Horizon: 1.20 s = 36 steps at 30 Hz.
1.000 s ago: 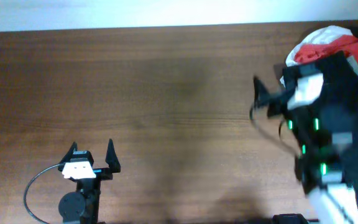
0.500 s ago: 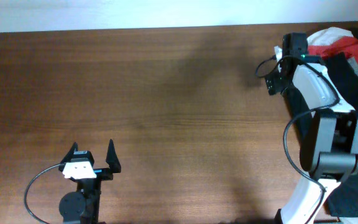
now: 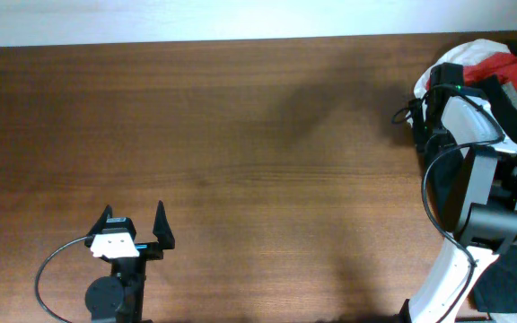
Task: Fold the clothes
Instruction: 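Reach the right gripper to the black pants on the clothes pile, then grasp the black pants and drag them left onto the open table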
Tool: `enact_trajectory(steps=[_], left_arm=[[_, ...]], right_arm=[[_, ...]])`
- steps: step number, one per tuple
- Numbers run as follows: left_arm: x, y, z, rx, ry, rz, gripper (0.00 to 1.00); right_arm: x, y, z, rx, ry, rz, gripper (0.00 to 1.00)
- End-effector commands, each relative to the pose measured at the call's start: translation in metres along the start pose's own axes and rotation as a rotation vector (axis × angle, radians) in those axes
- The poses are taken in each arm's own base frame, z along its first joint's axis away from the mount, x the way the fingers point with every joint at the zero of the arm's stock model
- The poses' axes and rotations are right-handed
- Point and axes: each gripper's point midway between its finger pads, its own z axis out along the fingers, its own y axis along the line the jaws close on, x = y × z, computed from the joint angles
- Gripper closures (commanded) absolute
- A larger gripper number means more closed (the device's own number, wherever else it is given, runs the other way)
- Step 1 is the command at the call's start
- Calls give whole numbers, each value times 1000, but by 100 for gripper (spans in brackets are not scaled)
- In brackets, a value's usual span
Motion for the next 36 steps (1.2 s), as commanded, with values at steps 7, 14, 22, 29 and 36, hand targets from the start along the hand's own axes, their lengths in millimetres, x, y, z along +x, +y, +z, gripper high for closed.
enact_trajectory(steps=[7,14,22,29,36], left_arm=[[1,-1,0,5,2,8,1],[1,-1,0,5,2,8,1],[1,-1,0,5,2,8,1],[1,-1,0,5,2,8,1],[1,-1,0,5,2,8,1]], right_arm=[[-27,-17,-27,7,-96,187,96],[-46,-53,-126,28,-329,298,96],[-104,151,-253,-315,-685,-67,96],[-30,458,-335,-915,-741,-410,96],[6,502,-371,-1022,-752,-481,1]])
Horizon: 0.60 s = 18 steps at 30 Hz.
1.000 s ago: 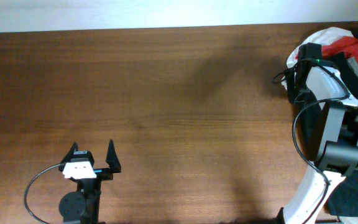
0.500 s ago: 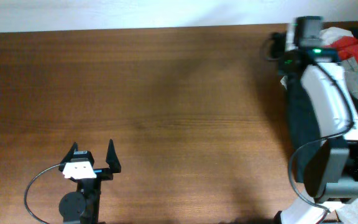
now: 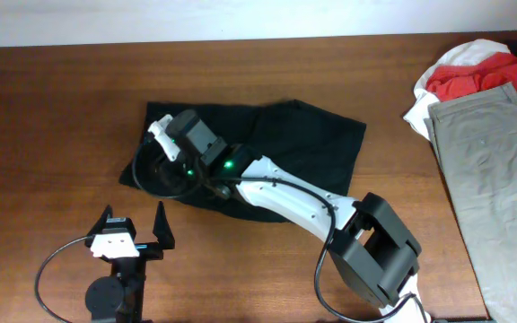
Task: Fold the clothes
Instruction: 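Grasp the black pants and drag them left onto the open table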
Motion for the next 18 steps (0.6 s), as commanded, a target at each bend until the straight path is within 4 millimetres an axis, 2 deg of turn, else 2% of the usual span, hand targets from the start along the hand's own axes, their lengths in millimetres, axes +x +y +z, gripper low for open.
enact_trajectory(steps=[1,3,4,5,7,9,11,12,14,16,18], left_arm=[[2,-1,0,5,2,8,1],[2,-1,0,5,2,8,1],[2,-1,0,5,2,8,1],[2,-1,0,5,2,8,1],[2,-1,0,5,2,8,1],[2,-1,0,5,2,8,1],[2,-1,0,5,2,8,1],[2,-1,0,5,2,8,1],[2,-1,0,5,2,8,1],[2,-1,0,5,2,8,1],[2,-1,0,5,2,8,1]], right_arm=[[-40,-58,-58,91,-45,93,1],[-29,-133,-123,223,43,256,1],[-18,-158,-146,247,76,329,1],[11,-181,-167,257,163,440,1],[64,-216,-192,358,315,585,1],[136,-259,-224,599,446,862,1],[176,-273,-228,641,488,952,1],[188,-276,-225,646,495,974,1],[220,-278,-210,650,510,996,3],[239,-275,-204,650,531,1011,3],[248,-264,-191,574,529,1042,3]])
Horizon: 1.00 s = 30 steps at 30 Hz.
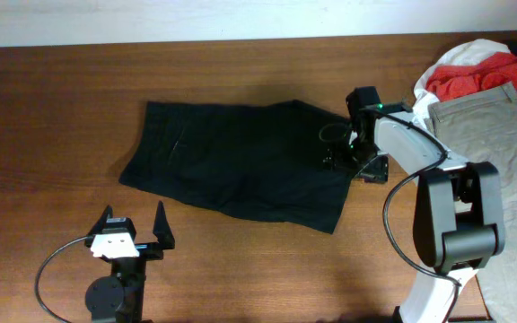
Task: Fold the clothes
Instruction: 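Grasp the black pants and drag them left onto the open table, then reach the left gripper to the left edge of the black pants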
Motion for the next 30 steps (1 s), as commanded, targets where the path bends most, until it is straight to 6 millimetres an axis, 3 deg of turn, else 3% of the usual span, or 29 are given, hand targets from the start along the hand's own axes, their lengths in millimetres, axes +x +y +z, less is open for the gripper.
enact_trajectory(steps=[1,3,4,6,8,9,11,12,14,15,16,17,22,24,29,30], left_arm=[[1,-1,0,5,1,8,1],[1,-1,0,5,1,8,1],[1,-1,0,5,1,8,1],[1,-1,0,5,1,8,1],[1,-1,0,5,1,8,1],[1,-1,0,5,1,8,1],[1,-1,0,5,1,8,1],[1,-1,0,5,1,8,1],[1,-1,0,5,1,8,1],[1,-1,0,5,1,8,1],[1,-1,0,5,1,8,1],[1,-1,0,5,1,8,1],[1,-1,0,5,2,8,1],[1,-1,0,5,2,8,1],[1,-1,0,5,1,8,1],[-4,-20,-1,115,-17,2,1]], right_arm=[[12,7,13,-49,33,28,7],[20,10,26,-85,51,29,25],[22,9,31,-93,54,29,48],[20,8,32,-86,43,28,69],[-3,0,30,-39,-53,27,96],[-17,-4,24,-22,-101,35,96],[-69,-21,-11,56,-262,61,96],[-87,-20,-27,48,-315,40,96],[-125,-17,-72,56,-445,26,92],[-131,-15,-84,58,-467,27,74],[-131,-14,-89,58,-464,26,6],[-127,-15,-91,66,-446,26,1],[-122,-16,-103,77,-421,27,1],[-127,-34,-108,178,-456,48,1],[-128,-37,-109,197,-462,52,1],[-128,-37,-109,197,-462,52,1]])
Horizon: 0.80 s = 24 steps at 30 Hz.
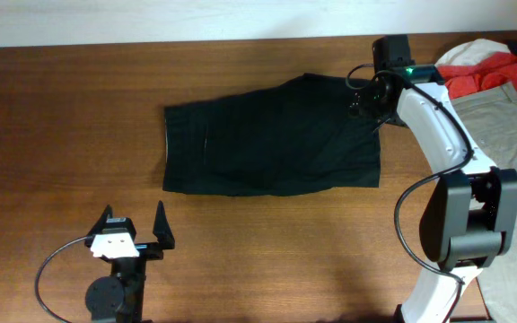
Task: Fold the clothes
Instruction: 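Reach the left gripper to the left edge of the black pants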
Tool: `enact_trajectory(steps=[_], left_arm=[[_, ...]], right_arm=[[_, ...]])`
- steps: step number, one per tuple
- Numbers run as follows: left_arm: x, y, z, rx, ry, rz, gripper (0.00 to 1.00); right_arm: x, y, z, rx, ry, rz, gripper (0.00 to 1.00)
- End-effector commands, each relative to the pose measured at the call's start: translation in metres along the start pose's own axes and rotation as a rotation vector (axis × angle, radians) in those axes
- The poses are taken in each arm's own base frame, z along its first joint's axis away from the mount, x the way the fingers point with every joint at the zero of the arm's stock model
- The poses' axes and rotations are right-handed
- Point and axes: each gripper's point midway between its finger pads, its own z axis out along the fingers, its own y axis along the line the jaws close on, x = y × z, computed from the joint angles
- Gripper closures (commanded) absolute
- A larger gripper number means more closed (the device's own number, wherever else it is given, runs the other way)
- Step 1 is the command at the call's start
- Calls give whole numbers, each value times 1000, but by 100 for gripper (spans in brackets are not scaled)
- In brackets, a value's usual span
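A pair of black shorts [267, 135] lies spread flat across the middle of the table, waistband to the left. My right gripper [364, 97] sits on the shorts' far right corner, its fingers dark against the cloth and seemingly pinched on it. My left gripper [134, 217] stands open near the front edge, left of centre, holding nothing and well clear of the shorts.
A pile of clothes lies at the table's right edge: a red garment [485, 77], a white one [476, 49] and khaki trousers. The right arm's white links [438, 126] arc over the table's right side.
The right gripper has moved from the shorts' right edge to their far right corner. The shorts have shifted right and toward the back and now lie straighter and flatter.
First the table was bare and the right gripper was in the pile at the right. Then black shorts lay mid-table with the right gripper on their left end. Later it was at their right edge, and now at the far right corner. The left arm stayed still.
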Motion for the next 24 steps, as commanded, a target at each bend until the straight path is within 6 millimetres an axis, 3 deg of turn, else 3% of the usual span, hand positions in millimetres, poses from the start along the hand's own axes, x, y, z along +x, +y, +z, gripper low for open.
enact_trajectory(steps=[1,2,5,6,8,9,11,14,16,18,20,21,22,24], left_arm=[[-23,-54,-10,313,-93,24,1],[-41,-67,-17,394,-156,21,1],[-101,-75,-33,415,-224,-12,1],[-120,-76,-28,404,-175,32,1],[-130,-76,-5,385,40,109,1],[-130,-73,19,384,235,153,1],[-132,-74,62,397,384,118,1],[-86,-67,128,408,656,4,1],[-41,-65,164,492,959,-134,1],[8,-55,200,463,1156,-202,1],[39,-43,210,402,1217,-209,1],[64,-26,215,274,1277,-224,1],[87,-24,214,267,1329,-241,1],[106,-24,214,264,1367,-263,1]], right_arm=[[-10,-4,-6,21,-30,12,1],[-10,-4,-6,21,-30,12,1],[-10,-4,-6,21,-30,12,1],[-10,-4,-6,21,-30,12,1],[-10,-4,-6,21,-30,12,1],[-10,-4,-6,21,-30,12,1],[-10,-4,-6,21,-30,12,1],[-10,-4,-6,21,-30,12,1],[-10,-4,-6,21,-30,12,1],[-10,-4,-6,21,-30,12,1],[-10,-4,-6,21,-30,12,1],[-10,-4,-6,21,-30,12,1],[-10,-4,-6,21,-30,12,1],[-10,-4,-6,21,-30,12,1]])
